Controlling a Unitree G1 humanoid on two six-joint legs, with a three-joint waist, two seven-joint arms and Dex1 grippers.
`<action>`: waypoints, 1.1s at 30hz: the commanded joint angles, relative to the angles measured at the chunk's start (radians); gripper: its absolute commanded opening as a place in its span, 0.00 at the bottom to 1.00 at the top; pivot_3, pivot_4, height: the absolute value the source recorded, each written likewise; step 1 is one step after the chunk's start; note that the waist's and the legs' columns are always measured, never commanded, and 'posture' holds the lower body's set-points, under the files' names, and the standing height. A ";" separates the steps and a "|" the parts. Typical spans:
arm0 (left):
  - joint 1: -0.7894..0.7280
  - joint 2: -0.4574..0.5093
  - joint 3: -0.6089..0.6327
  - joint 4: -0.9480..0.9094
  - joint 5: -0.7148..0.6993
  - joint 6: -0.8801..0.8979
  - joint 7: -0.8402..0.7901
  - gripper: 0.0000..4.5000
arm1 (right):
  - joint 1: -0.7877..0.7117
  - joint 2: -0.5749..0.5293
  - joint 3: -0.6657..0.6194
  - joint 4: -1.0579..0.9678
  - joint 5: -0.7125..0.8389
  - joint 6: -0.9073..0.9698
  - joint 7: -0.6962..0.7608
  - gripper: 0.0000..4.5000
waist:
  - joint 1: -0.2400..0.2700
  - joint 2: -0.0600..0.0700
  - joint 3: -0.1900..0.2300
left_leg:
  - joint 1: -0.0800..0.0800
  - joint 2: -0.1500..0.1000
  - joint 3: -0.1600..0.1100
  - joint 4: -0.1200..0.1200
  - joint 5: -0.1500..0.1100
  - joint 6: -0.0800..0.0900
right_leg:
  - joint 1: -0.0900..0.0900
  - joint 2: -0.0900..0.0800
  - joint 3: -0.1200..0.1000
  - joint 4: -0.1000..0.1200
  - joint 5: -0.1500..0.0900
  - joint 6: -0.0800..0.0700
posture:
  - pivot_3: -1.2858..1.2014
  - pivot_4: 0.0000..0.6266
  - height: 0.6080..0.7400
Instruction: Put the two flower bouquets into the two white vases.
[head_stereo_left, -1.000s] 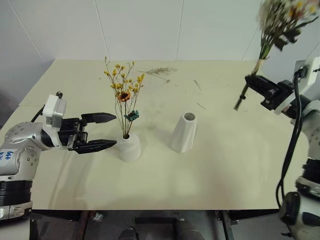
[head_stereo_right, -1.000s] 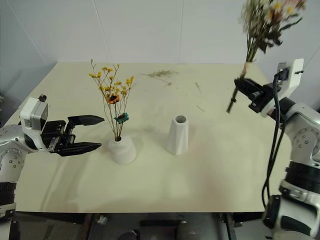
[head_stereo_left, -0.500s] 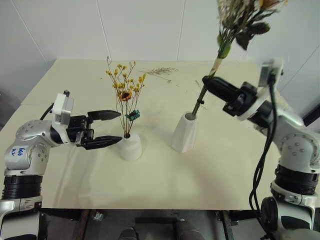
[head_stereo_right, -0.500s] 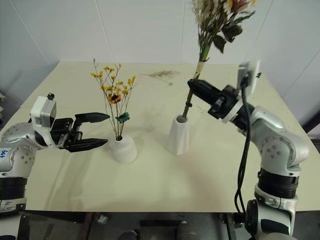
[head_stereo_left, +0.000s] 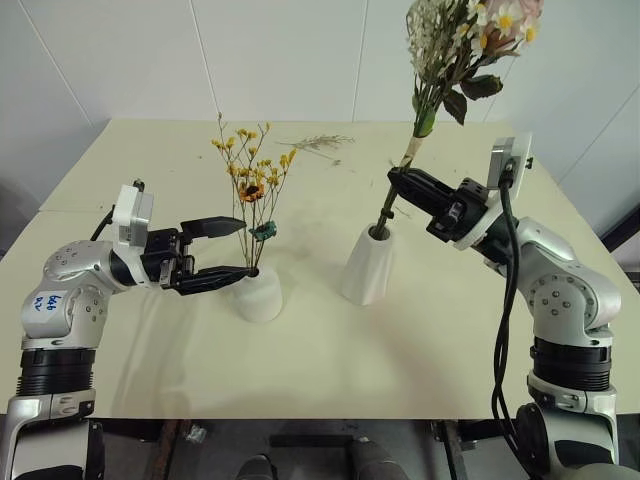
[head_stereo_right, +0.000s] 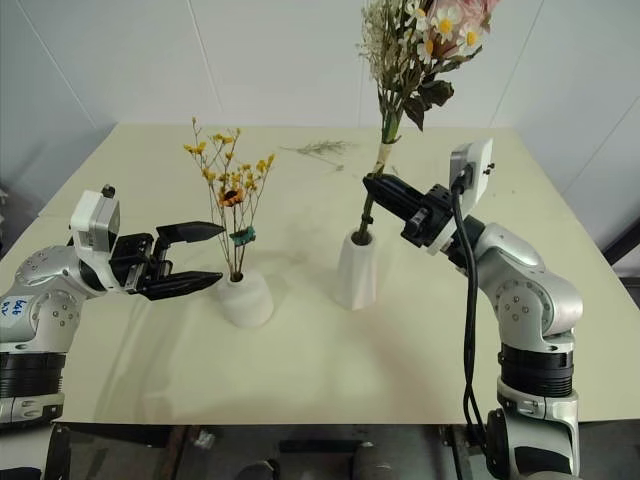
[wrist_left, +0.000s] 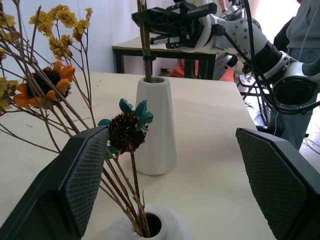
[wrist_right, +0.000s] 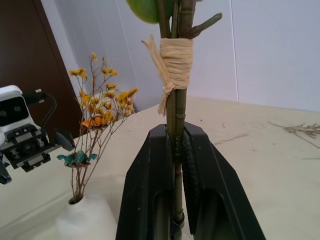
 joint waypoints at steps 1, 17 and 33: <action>-0.024 -0.001 0.018 -0.033 -0.005 -0.013 0.010 0.96 | 0.011 0.002 0.008 -0.033 -0.001 -0.039 0.023 0.10 | 0.000 0.000 0.000 | 0.000 0.000 0.000 0.000 0.000 0.000 | 0.000 0.000 0.000 0.000 0.000 0.000 | 0.52 0.24 1.00; -0.020 0.016 0.024 -0.024 0.008 -0.032 0.015 0.96 | 0.277 -0.242 -0.029 -0.138 -0.086 -0.130 0.211 0.88 | 0.011 0.000 0.000 | 0.000 0.000 0.000 0.000 0.000 0.000 | 0.000 0.000 0.000 -0.001 0.000 0.000 | 0.52 0.24 1.00; -0.100 0.096 -0.002 0.169 0.082 -0.093 -0.167 0.96 | 0.402 -0.571 -0.179 -0.089 -0.121 -0.242 0.482 0.88 | 0.002 0.000 0.000 | 0.006 -0.001 0.001 0.001 0.002 0.003 | 0.009 0.000 0.000 -0.006 0.001 0.000 | 0.52 0.24 1.00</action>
